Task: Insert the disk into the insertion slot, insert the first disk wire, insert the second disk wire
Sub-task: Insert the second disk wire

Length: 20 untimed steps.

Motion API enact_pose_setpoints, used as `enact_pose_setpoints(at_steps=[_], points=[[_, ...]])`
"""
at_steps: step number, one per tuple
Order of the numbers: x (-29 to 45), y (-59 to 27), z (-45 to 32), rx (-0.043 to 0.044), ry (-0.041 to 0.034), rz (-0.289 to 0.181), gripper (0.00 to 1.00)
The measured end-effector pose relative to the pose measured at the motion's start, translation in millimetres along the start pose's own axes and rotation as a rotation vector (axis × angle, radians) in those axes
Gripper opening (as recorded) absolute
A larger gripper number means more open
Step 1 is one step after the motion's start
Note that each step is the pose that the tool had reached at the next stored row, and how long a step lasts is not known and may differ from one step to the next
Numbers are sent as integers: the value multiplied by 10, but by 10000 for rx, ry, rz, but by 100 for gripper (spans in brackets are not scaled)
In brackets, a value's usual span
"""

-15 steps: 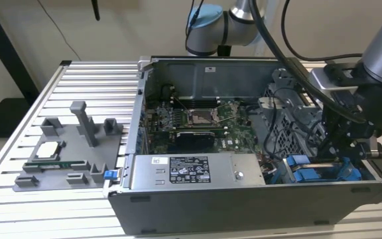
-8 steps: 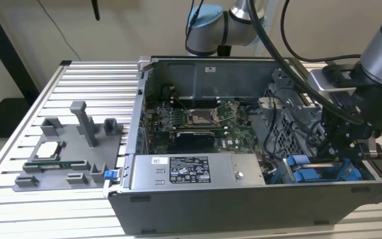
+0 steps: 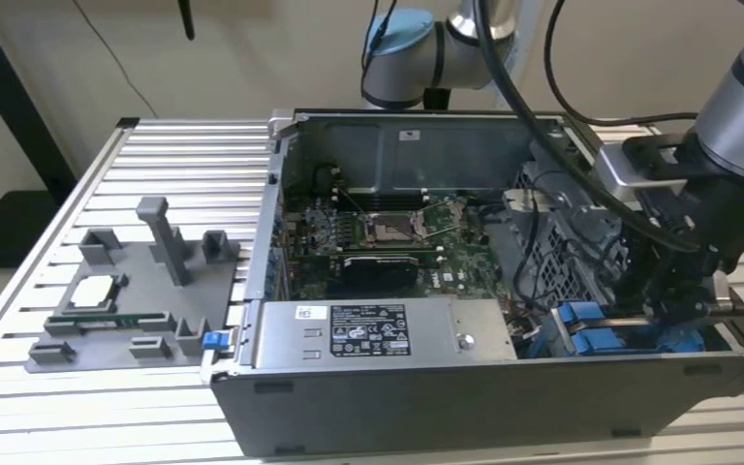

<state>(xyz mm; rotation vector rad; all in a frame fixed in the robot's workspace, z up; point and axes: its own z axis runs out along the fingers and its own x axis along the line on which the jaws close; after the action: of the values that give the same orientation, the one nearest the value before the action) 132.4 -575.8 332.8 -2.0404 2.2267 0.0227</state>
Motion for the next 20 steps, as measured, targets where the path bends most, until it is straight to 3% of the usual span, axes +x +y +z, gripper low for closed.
enact_pose_setpoints(at_steps=[4,20], points=[[-4,0,-35,-13,-22,14,100],[-51,-34,-509,-168,-1,92,100]])
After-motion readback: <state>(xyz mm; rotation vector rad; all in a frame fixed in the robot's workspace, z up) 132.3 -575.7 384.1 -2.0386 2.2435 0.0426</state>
